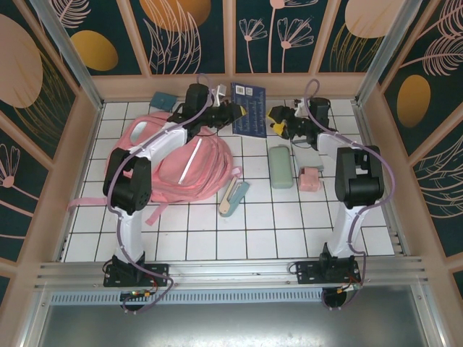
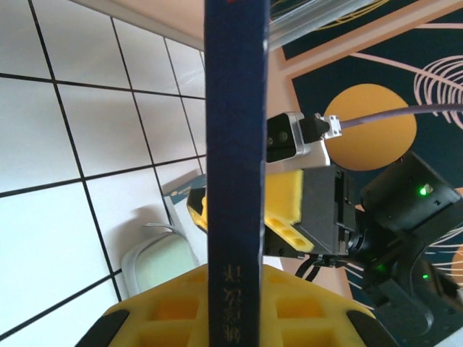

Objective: Pack the student bag
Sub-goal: Pick up the book from the top-center of the table, then pass the book.

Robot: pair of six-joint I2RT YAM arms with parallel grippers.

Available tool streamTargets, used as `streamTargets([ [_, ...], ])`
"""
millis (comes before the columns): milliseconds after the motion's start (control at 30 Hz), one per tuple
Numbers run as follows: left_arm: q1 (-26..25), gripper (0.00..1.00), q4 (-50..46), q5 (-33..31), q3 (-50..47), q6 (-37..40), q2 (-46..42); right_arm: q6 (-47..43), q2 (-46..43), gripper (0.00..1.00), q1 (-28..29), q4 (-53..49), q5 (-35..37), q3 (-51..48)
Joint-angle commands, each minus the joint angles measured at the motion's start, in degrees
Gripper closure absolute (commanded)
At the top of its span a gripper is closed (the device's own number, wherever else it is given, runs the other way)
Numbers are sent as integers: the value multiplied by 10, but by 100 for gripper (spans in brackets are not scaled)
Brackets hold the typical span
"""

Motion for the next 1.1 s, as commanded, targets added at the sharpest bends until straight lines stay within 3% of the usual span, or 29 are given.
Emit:
streamTargets([
  [0, 2, 100, 68, 37, -35, -39, -27, 101, -25, 28, 7, 196, -89, -37],
  [333, 2, 100, 129, 11, -135, -78, -110, 95, -49, 25, 25, 189, -83, -47],
  [700, 2, 100, 137, -13, -204, -78, -183, 74, -118, 25, 22, 139, 12, -82],
  [1067, 3, 100, 144, -11, -224, -79, -232, 44, -88, 25, 86, 118, -46, -28],
])
